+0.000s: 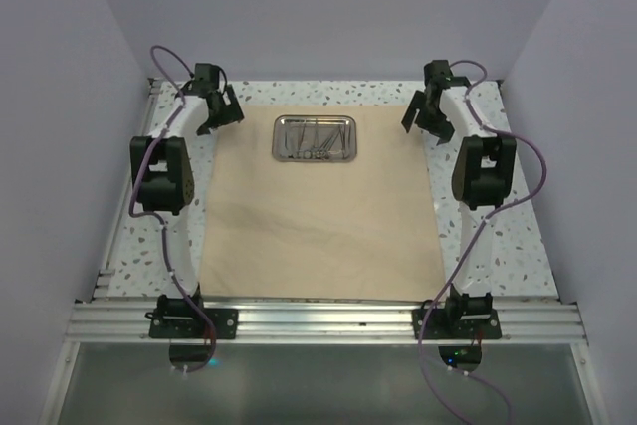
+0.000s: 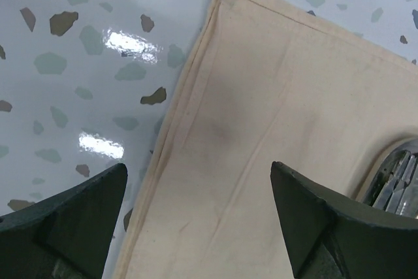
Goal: Open and lay out the surgical kit
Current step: Move the surgical kit at the center of the board.
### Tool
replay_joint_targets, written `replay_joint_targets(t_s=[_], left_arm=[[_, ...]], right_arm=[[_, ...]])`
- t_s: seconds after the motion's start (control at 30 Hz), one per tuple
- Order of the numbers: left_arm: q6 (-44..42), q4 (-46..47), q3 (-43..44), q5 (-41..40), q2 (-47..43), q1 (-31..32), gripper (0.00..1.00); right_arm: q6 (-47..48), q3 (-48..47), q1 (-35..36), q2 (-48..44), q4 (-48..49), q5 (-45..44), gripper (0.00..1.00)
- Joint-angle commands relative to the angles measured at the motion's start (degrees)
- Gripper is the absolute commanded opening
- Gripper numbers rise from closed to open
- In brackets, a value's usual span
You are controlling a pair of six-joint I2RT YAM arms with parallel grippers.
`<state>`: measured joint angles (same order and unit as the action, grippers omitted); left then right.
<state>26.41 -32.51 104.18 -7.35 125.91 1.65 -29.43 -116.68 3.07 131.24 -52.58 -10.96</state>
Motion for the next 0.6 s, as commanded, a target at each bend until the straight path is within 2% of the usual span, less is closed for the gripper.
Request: replay_joint_targets(t_s=[0.0,0.17,0.3,0.37,0.4,0.43,0.47,0.5,0.53,0.57], left_arm=[[-1.89,-3.08,6.28,-1.00,3.37,-0.77,0.95],[-2.33,-4.75,11.04,2.68,9.88,-1.39,0.93],[-1.81,-3.88,11.57,4.36,11.55,-1.47,0.81],[-1.63,-3.70,12.01,6.11,13.13,-1.47,0.74],[-1.28,-3.70,12.01,6.82,13.48,-1.47,0.62],[-1.10,-3.52,12.01,7.09,14.18,-1.39,0.55],[-0.93,-2.91,11.92,8.92,14.45,-1.47,0.48],[-0.49,-2.65,12.27,9.28,14.72,-1.47,0.31],[-0.40,-2.64,12.80,9.64,15.59,-1.47,0.21],[-0.31,-2.73,13.58,9.81,16.03,-1.47,0.13]], right_arm=[[0.25,-5.65,0.27,3.31,-1.83,0.50,0.95],[0.08,-12.14,0.27,9.29,-3.93,-1.51,0.95],[-0.01,-15.41,0.27,12.45,-5.16,-1.34,0.92],[-0.28,-16.99,0.27,14.30,-5.69,-1.08,0.86],[-0.28,-17.43,0.18,14.92,-5.87,-0.38,0.81],[-0.36,-17.87,0.27,15.27,-5.78,-0.03,0.68],[-0.36,-18.31,0.27,15.62,-5.52,0.50,0.48],[-0.36,-18.66,0.27,16.58,-5.08,1.46,0.35],[-0.45,-20.15,0.27,17.03,-4.99,1.73,0.26],[-0.63,-21.03,0.27,17.73,-5.08,2.08,0.12]])
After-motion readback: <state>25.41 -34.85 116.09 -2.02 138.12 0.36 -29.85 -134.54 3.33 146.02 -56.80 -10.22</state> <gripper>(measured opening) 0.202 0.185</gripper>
